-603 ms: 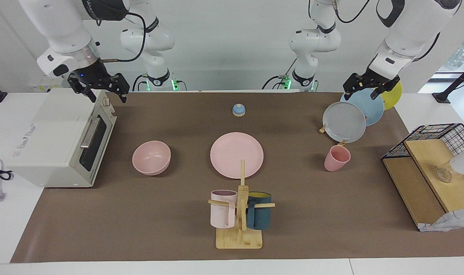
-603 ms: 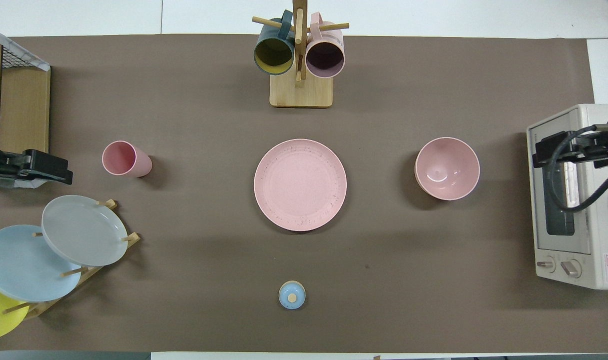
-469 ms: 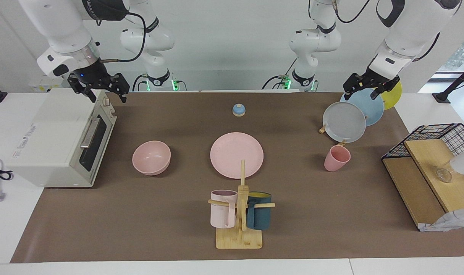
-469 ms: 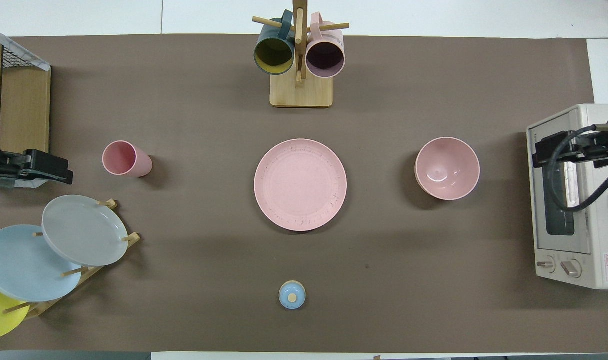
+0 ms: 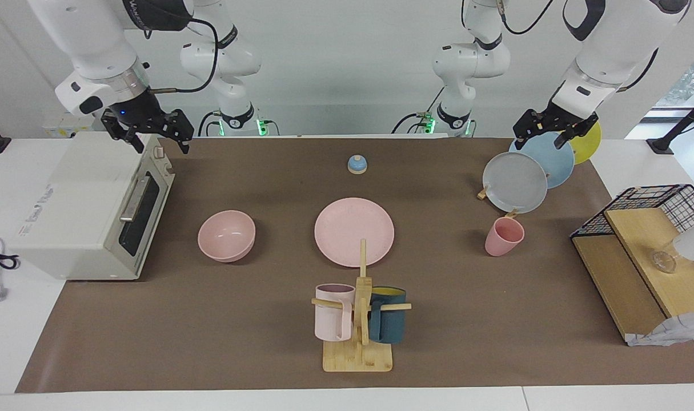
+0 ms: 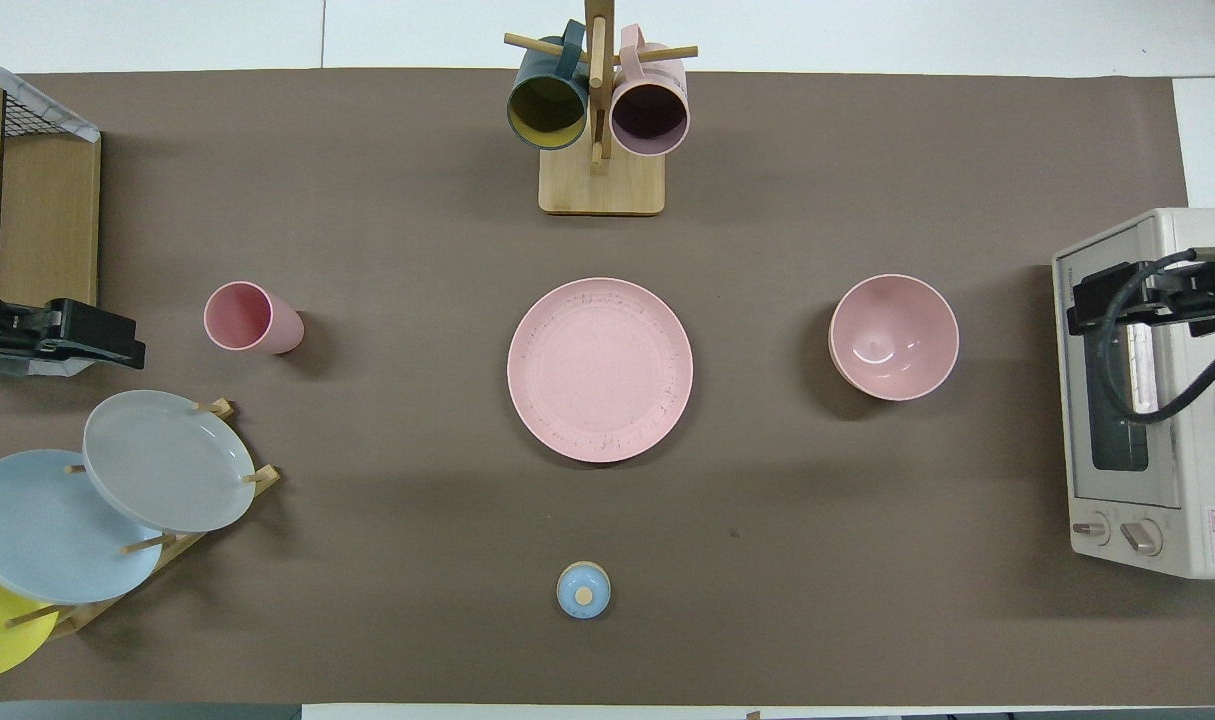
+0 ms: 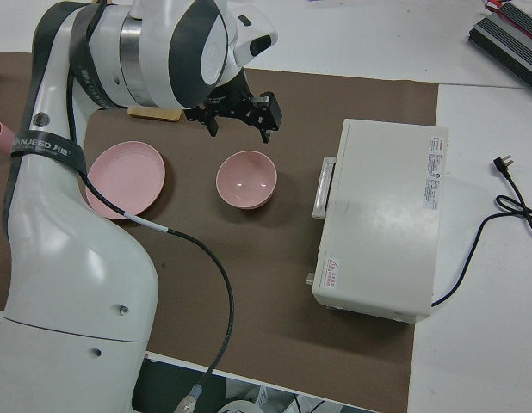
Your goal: Organize tableware
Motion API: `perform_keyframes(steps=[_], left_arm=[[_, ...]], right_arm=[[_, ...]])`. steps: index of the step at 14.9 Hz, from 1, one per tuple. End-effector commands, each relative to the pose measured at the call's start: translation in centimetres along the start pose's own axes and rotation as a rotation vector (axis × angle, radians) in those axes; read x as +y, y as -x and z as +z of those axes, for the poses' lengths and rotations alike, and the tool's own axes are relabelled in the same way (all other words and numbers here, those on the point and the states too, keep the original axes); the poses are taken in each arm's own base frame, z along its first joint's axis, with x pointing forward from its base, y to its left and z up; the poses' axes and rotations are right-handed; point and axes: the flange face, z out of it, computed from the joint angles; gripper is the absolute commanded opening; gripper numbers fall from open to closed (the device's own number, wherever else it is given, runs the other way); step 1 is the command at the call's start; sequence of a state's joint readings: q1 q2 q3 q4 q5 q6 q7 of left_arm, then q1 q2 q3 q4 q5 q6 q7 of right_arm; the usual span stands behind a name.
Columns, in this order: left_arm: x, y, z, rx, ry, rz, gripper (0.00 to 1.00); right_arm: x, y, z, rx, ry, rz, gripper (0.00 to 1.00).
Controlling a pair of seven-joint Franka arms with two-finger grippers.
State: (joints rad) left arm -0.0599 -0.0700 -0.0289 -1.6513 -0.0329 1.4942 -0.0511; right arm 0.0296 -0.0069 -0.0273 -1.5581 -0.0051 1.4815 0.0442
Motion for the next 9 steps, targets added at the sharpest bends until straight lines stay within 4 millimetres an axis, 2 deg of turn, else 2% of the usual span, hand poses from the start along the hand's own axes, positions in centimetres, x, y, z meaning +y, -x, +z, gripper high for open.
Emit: perform_keyframes(steps=[1,5,8,9], left_arm=[[0.0,0.5,-0.6,0.002,-0.012,-0.009,1.0],[-0.1,0.5,-0.6,-0.003,-0.012,-0.011,1.0],[-0.1,0.5,-0.6,0.0,-0.012,-0.011,1.0],[-0.1,0.5,-0.6,0.002,-0.011,-0.011,1.0]], right_arm=[[0.3,0.2,0.1,-0.015,-0.008,-0.018,1.0],[-0.8,-0.3,-0.2,0.019,-0.009,-0.046,1.0],[-5.9,-0.3,0.0,0.039,0.011,-0.124,1.0],[-6.5,-0.9,0.5,0.043,0.006,-0.128,1.0]])
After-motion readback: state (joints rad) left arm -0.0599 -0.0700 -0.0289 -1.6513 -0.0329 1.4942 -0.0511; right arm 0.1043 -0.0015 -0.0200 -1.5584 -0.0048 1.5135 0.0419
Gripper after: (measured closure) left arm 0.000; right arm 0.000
